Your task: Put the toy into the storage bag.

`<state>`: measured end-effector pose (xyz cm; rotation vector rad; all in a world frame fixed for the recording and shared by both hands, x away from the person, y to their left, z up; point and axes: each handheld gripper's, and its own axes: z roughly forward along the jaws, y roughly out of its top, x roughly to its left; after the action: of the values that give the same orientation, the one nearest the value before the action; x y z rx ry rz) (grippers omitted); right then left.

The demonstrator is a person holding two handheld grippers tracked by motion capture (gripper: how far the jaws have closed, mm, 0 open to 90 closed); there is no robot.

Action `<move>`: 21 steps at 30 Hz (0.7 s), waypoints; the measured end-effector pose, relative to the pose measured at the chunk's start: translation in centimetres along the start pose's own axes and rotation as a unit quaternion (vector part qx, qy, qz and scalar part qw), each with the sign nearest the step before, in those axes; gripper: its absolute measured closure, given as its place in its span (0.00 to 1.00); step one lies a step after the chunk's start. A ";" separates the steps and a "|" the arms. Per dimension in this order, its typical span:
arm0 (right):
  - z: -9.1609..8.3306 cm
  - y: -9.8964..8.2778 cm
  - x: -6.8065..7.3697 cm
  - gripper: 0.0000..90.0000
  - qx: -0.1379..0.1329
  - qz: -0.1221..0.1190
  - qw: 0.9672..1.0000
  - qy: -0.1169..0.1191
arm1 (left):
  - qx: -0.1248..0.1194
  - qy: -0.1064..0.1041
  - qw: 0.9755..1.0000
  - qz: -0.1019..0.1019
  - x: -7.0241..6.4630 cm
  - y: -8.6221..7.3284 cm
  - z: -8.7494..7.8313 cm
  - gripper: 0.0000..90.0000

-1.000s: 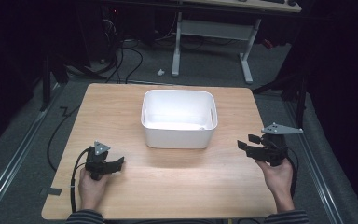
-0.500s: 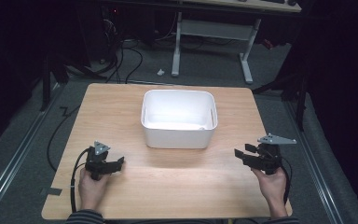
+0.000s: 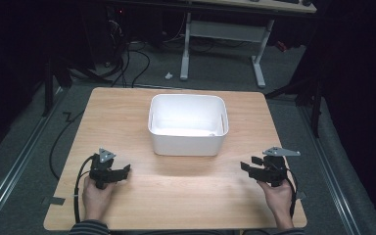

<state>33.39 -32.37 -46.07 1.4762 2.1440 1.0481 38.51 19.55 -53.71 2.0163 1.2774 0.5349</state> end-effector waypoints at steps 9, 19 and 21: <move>2.3 -1.1 -0.3 0.48 0.013 -0.002 1.000 -0.014 | 0.000 0.000 1.000 0.000 0.0 0.0 0.0 0.20; 5.0 -2.0 -0.3 0.47 0.024 0.000 0.999 -0.033 | 0.000 0.000 1.000 0.000 0.0 0.0 0.0 0.20; 5.4 -2.3 -0.2 0.45 0.024 -0.007 0.999 -0.046 | 0.000 0.000 1.000 0.000 0.0 0.0 0.0 0.20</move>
<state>35.46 -30.95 -51.40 1.4998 2.1262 0.9116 38.51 19.55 -53.71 2.0164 1.2776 0.5354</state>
